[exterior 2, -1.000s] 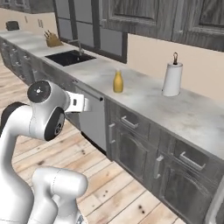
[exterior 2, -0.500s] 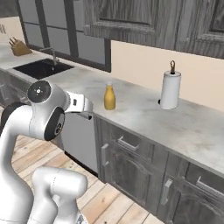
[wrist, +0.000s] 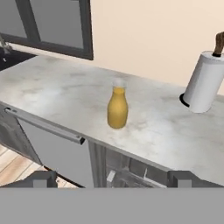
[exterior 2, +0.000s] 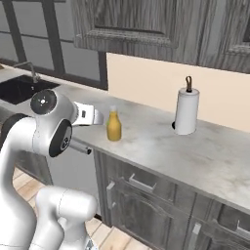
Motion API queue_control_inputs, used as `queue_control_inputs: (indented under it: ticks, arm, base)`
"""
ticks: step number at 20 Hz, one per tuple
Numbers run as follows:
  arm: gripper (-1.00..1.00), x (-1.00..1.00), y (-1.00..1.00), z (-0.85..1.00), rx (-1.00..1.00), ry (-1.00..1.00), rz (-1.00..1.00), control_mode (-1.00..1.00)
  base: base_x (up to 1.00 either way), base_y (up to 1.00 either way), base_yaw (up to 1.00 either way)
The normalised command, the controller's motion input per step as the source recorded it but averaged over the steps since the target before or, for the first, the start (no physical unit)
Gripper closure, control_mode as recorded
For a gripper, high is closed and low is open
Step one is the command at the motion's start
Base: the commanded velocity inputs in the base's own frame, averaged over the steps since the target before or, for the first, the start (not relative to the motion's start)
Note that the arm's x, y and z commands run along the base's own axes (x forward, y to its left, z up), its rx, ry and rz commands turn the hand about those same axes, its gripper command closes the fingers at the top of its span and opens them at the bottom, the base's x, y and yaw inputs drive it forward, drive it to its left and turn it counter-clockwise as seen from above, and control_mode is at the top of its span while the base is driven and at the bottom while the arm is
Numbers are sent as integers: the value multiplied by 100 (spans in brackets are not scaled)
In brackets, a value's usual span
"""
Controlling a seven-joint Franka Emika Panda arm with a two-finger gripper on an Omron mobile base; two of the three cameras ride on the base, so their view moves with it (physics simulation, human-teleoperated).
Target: Move the walnut and cherry from the second highest shelf to the top shelf to make space. Then, place the pitcher from the counter on the cleared second highest shelf.
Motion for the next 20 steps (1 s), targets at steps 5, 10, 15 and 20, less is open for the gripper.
queue_control_inputs:
  ticks: [5, 10, 15, 20]
  arm:
    - [-100, 0, 0, 0, 0, 0, 0, 100]
    - [-100, 0, 0, 0, 0, 0, 0, 100]
    - [-100, 0, 0, 0, 0, 0, 0, 100]
    - [-100, 15, 31, -31, -4, 13, -7, -100]
  base:
    - [68, 14, -28]
    - [56, 18, -25]
    - [37, 42, -19]
    - [4, 10, -2]
